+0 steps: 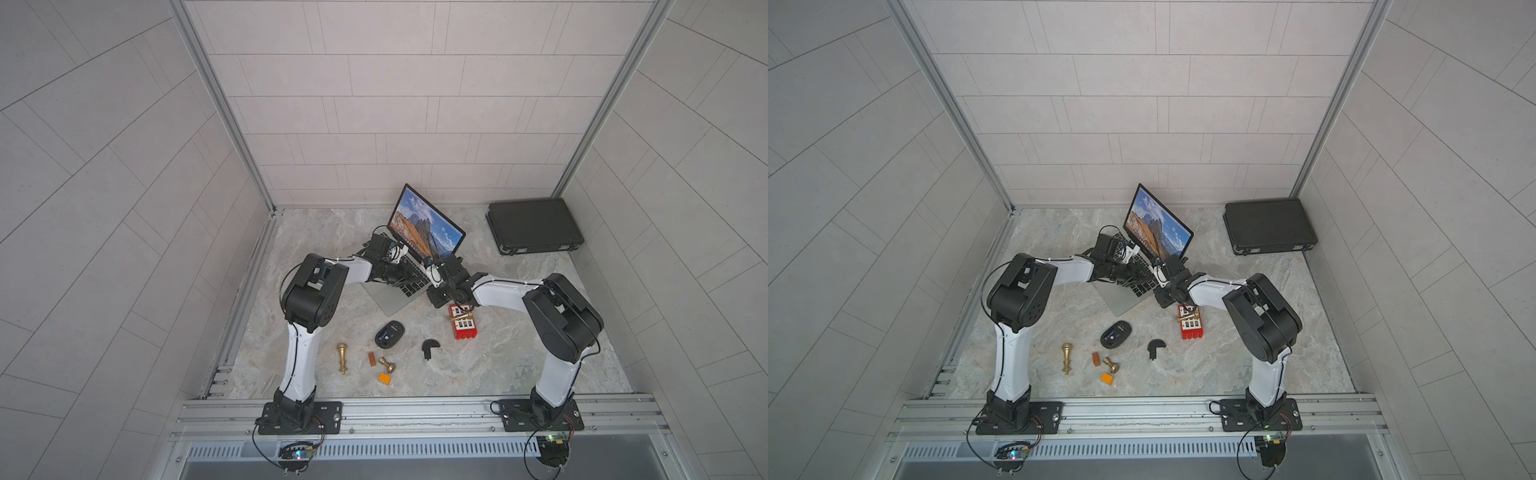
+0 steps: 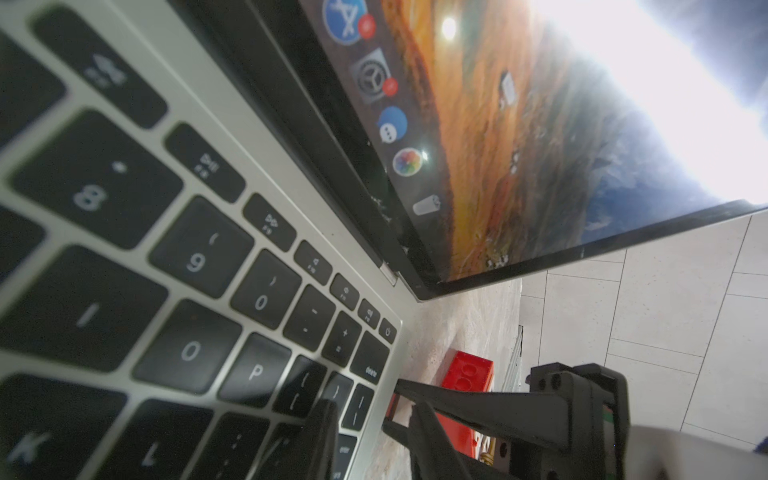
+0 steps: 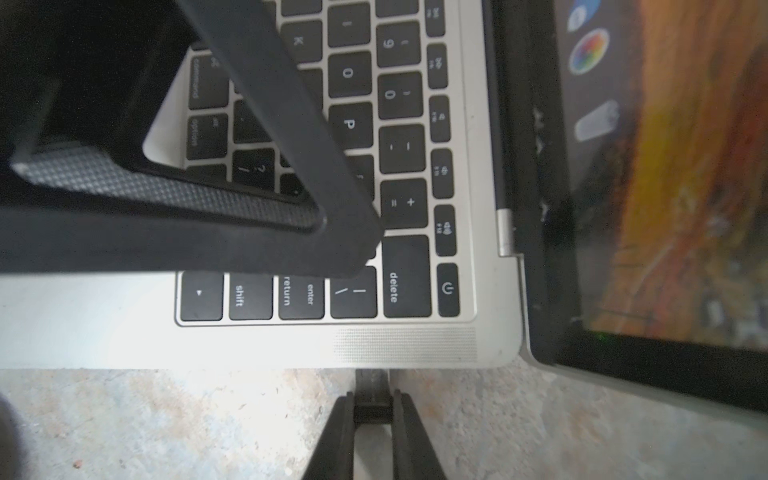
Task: Insert the wireless mouse receiver into the laptop
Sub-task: Insert the USB plug into the USB port.
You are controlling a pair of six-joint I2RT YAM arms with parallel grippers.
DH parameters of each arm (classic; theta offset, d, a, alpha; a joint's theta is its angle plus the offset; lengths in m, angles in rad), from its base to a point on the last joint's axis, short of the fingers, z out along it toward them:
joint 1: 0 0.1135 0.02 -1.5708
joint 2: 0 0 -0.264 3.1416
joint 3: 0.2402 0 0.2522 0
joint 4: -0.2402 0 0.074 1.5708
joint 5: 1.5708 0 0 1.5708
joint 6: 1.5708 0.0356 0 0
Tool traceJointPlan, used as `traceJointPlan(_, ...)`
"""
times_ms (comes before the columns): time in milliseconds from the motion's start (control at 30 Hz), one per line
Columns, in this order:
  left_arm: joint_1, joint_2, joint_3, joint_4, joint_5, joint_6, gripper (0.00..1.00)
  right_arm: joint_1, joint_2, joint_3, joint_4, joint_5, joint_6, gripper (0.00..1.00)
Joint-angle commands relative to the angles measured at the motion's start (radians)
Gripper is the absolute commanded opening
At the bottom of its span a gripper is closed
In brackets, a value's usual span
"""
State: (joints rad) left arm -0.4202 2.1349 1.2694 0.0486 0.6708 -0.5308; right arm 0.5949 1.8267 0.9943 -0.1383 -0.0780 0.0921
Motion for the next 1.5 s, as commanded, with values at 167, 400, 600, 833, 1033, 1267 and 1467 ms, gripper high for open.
traceJointPlan(167,-0.009,0.057,0.003,-0.074,-0.029,0.042,0.32,0.022,0.048,0.002,0.021,0.061,0.009,0.18)
traceJointPlan(400,-0.009,0.069,-0.010,-0.090,-0.032,0.054,0.32,0.022,0.075,0.033,0.005,0.085,0.001,0.17)
traceJointPlan(600,-0.008,0.076,-0.012,-0.101,-0.034,0.062,0.31,0.022,0.083,0.050,0.009,0.095,-0.015,0.17)
traceJointPlan(833,-0.009,0.084,-0.010,-0.104,-0.037,0.063,0.31,0.020,0.109,0.084,-0.018,0.069,-0.001,0.16)
traceJointPlan(1033,-0.008,0.088,-0.009,-0.108,-0.042,0.067,0.31,0.017,0.122,0.081,0.011,0.029,0.054,0.16)
traceJointPlan(1267,-0.008,0.089,-0.011,-0.109,-0.048,0.069,0.30,0.019,0.128,0.095,-0.044,0.076,0.057,0.15)
traceJointPlan(1467,-0.007,0.089,-0.011,-0.109,-0.047,0.070,0.30,0.020,0.130,0.085,-0.031,0.088,0.030,0.15)
